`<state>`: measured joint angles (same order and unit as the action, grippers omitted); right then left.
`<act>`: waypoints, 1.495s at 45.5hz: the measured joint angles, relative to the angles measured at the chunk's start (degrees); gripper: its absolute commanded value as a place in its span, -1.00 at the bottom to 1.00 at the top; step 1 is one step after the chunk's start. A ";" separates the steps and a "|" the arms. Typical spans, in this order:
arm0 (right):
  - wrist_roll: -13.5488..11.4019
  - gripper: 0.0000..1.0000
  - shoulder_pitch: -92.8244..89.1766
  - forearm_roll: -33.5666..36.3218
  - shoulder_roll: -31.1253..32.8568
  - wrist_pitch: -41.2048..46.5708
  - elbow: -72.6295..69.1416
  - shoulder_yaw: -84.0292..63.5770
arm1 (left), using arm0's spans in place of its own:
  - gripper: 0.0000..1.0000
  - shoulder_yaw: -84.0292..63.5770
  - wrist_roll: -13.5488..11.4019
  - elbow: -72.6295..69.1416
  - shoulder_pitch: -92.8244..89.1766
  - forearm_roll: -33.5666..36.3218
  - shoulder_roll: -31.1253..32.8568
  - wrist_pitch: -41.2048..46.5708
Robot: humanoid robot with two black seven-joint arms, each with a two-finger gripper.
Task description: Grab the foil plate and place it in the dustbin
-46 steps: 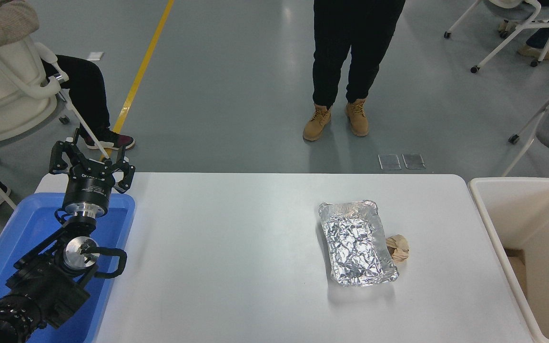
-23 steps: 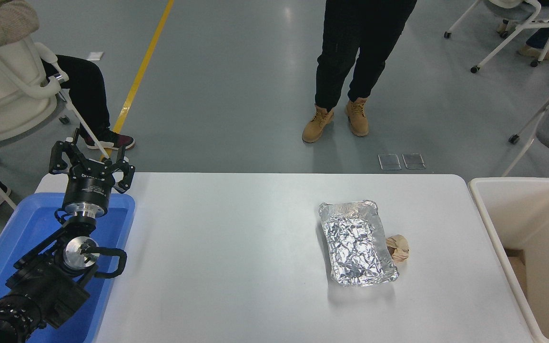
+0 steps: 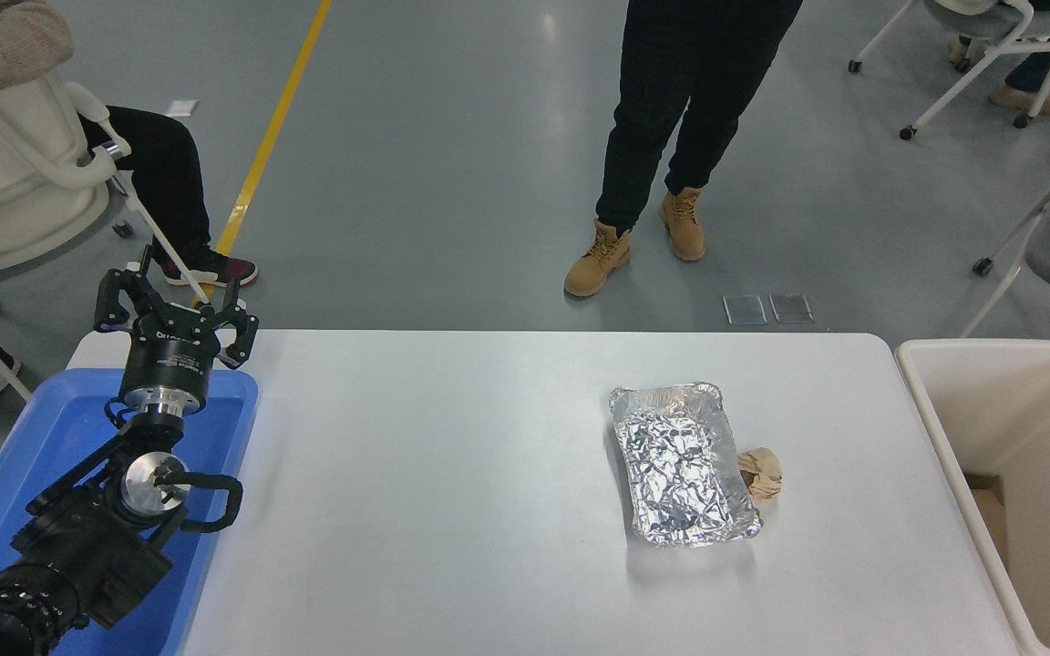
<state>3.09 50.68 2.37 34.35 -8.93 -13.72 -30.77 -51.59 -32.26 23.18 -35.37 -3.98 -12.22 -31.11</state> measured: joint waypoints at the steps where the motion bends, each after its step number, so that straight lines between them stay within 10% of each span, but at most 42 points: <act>1: -0.01 1.00 1.55 -0.03 0.60 0.09 -1.31 -1.40 | 0.98 0.00 0.00 0.00 -0.01 -0.02 0.00 0.00; 22: -0.07 1.00 36.67 -0.30 3.91 6.50 -24.44 -24.95 | 0.98 -0.02 0.00 -0.03 -0.05 0.00 0.01 0.00; 68: -0.16 1.00 89.66 -0.55 -9.90 46.92 -65.79 -37.95 | 0.98 0.00 0.00 -0.01 0.01 -0.06 0.01 0.00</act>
<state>2.93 140.34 1.81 24.45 37.98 -79.51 -68.72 -51.59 -32.26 23.17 -35.36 -4.05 -12.22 -31.11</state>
